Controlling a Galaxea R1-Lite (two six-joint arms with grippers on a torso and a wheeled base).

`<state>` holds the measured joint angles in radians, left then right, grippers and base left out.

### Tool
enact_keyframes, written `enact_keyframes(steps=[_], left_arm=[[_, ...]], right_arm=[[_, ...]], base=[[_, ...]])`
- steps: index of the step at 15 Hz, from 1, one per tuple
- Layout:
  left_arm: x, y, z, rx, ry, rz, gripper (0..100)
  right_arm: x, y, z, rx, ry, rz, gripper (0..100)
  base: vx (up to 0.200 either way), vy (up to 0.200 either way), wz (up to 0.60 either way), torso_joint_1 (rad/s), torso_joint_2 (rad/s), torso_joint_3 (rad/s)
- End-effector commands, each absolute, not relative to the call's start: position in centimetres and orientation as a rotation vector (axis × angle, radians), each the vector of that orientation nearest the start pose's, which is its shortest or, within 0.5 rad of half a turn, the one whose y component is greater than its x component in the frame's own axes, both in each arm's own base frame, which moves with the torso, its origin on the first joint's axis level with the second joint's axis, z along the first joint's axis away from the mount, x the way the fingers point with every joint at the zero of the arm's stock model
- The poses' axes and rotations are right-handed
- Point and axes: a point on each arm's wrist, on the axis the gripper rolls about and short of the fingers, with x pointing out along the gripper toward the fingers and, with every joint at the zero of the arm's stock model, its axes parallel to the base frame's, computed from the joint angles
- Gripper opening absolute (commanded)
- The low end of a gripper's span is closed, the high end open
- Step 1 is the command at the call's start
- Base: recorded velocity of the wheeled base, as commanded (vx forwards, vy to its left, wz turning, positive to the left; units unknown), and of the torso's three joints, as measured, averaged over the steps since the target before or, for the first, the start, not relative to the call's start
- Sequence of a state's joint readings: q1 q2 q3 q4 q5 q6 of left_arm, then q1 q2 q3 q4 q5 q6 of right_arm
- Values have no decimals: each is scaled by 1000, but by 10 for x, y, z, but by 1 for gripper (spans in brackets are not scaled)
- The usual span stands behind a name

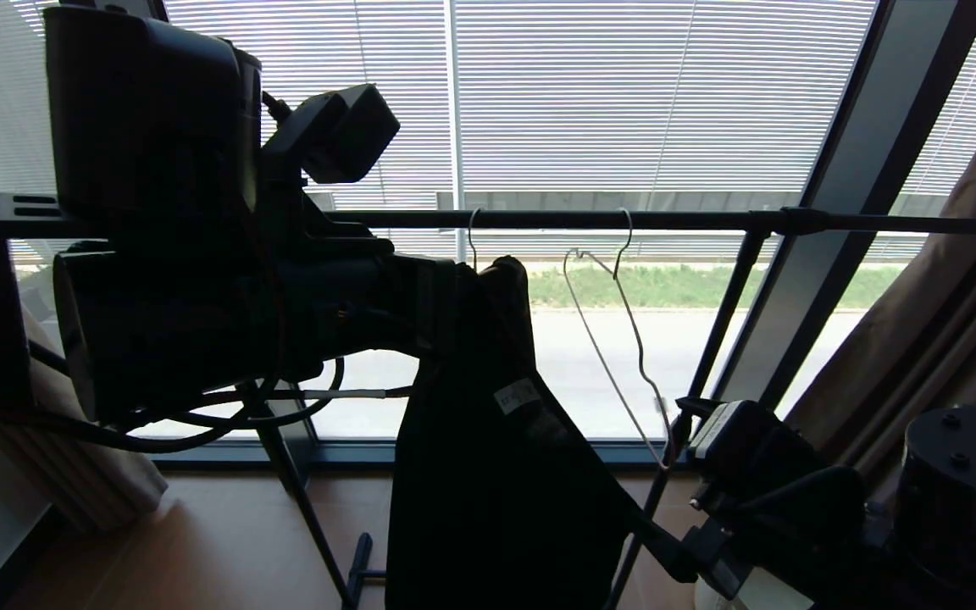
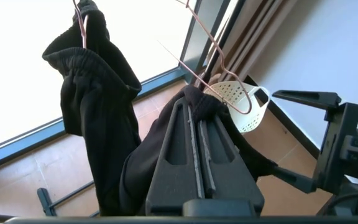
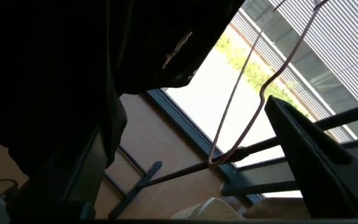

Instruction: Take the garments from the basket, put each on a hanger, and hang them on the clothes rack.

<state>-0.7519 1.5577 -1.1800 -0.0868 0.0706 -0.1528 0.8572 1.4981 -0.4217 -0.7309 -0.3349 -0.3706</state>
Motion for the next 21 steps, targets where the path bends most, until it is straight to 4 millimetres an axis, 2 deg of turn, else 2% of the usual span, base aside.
enact_keyframes(steps=[1, 5, 8, 10, 11, 12, 13, 16, 18, 21], left_arm=[[209, -193, 276, -28, 322, -647, 0], [214, -190, 283, -38, 296, -613, 0], [212, -193, 273, -22, 329, -623, 0], [205, -199, 265, -5, 355, -655, 0], [205, -199, 265, -5, 355, -655, 0], [203, -200, 263, -1, 362, -662, 0], [203, -200, 262, 2, 368, -663, 0], [192, -206, 251, 26, 402, -699, 0], [184, -203, 247, 35, 414, -716, 0], [179, -199, 247, 37, 414, -724, 0]], right_arm=[[146, 158, 151, -540, 171, 597, 100], [139, 154, 156, -515, 140, 680, 100], [140, 156, 159, -499, 126, 703, 100], [141, 164, 169, -376, 111, 706, 100], [141, 164, 170, -371, 111, 707, 100], [140, 177, 178, -276, 109, 730, 100], [139, 181, 181, -252, 110, 731, 100], [142, 210, 175, -167, 161, 647, 100], [149, 218, 167, -170, 160, 600, 100], [156, 219, 164, -160, 149, 580, 100]], base=[[0, 0, 0, 0, 0, 0], [0, 0, 0, 0, 0, 0], [0, 0, 0, 0, 0, 0], [0, 0, 0, 0, 0, 0], [0, 0, 0, 0, 0, 0], [0, 0, 0, 0, 0, 0], [0, 0, 0, 0, 0, 0], [0, 0, 0, 0, 0, 0], [0, 0, 0, 0, 0, 0], [0, 0, 0, 0, 0, 0]])
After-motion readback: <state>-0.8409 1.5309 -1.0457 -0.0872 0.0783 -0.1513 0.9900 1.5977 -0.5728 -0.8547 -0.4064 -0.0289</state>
